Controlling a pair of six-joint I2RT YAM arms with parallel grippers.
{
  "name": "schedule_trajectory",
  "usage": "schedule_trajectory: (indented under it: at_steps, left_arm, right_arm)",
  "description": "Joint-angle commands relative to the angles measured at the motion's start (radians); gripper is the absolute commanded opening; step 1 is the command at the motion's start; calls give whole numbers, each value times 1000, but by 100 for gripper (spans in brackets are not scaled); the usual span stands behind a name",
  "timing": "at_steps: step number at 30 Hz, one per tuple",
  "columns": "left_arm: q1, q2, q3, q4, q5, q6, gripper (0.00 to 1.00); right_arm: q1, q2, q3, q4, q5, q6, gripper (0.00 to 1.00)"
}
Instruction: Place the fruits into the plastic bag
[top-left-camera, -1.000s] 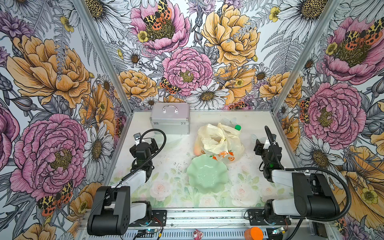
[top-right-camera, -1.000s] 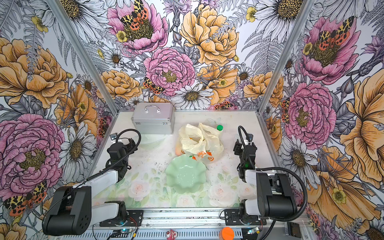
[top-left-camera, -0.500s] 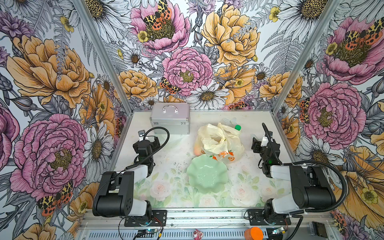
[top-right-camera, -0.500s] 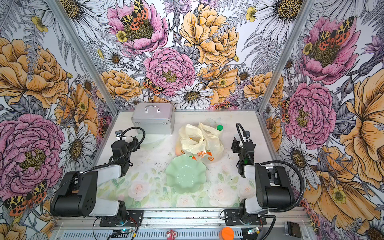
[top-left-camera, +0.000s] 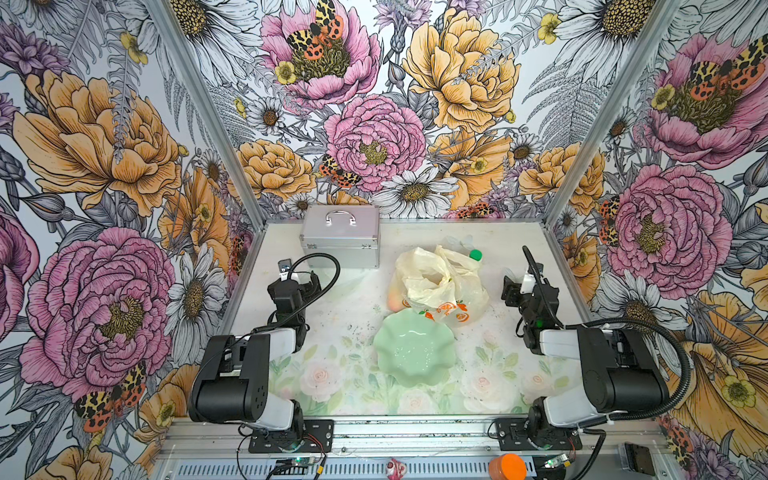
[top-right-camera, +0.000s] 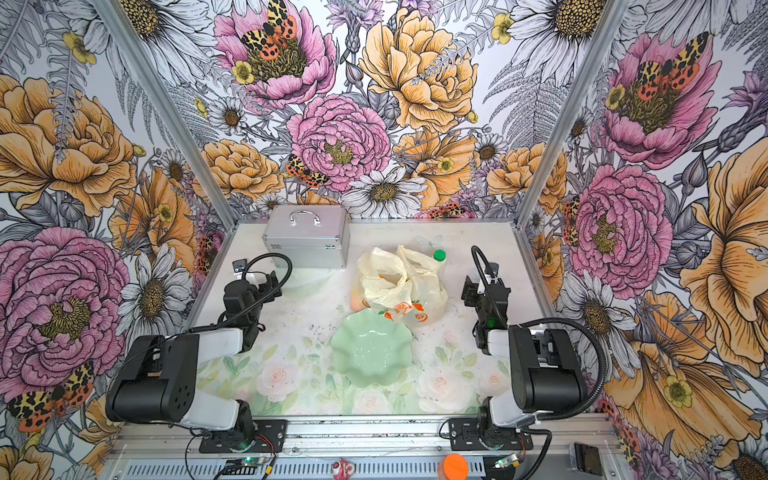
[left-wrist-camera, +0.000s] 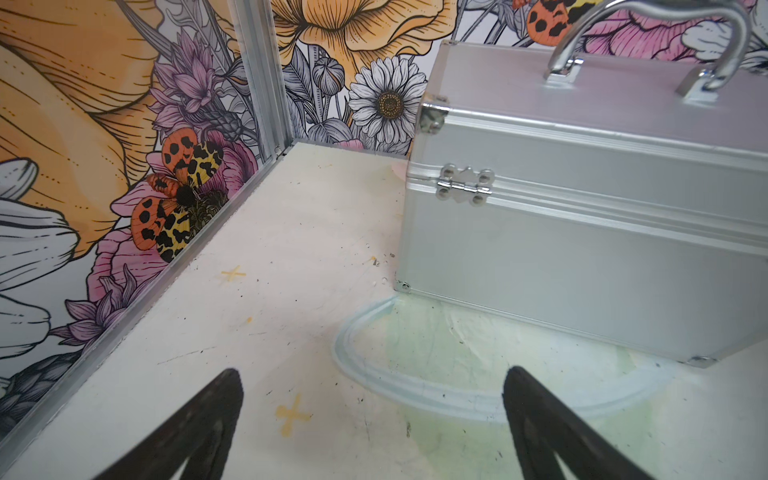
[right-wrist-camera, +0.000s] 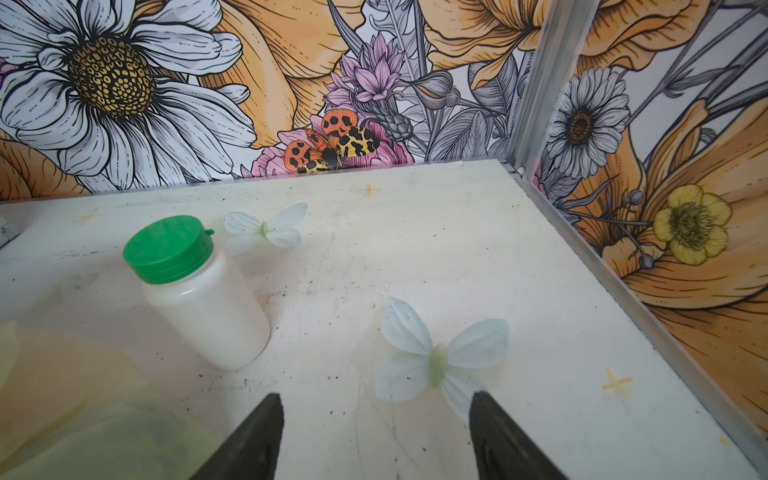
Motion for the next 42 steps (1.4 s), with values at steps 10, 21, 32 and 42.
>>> schedule_trajectory:
  at_steps: [10,21,32,42]
  left_arm:
    - [30,29,-28,120,108,13,99]
    - [47,53,-60,202,162,6,99]
    - [69,84,-95,308,221,-2,99]
    - [72,84,-92,301,226,-5,99]
  right_arm:
    - [-6,19,-32,120,-29,-14,73]
    - [-5,34,-100,262,-27,-17,74]
    - [-7,35,-107,275,-29,-17,73]
    - [-6,35,-14,98,-16,-11,75]
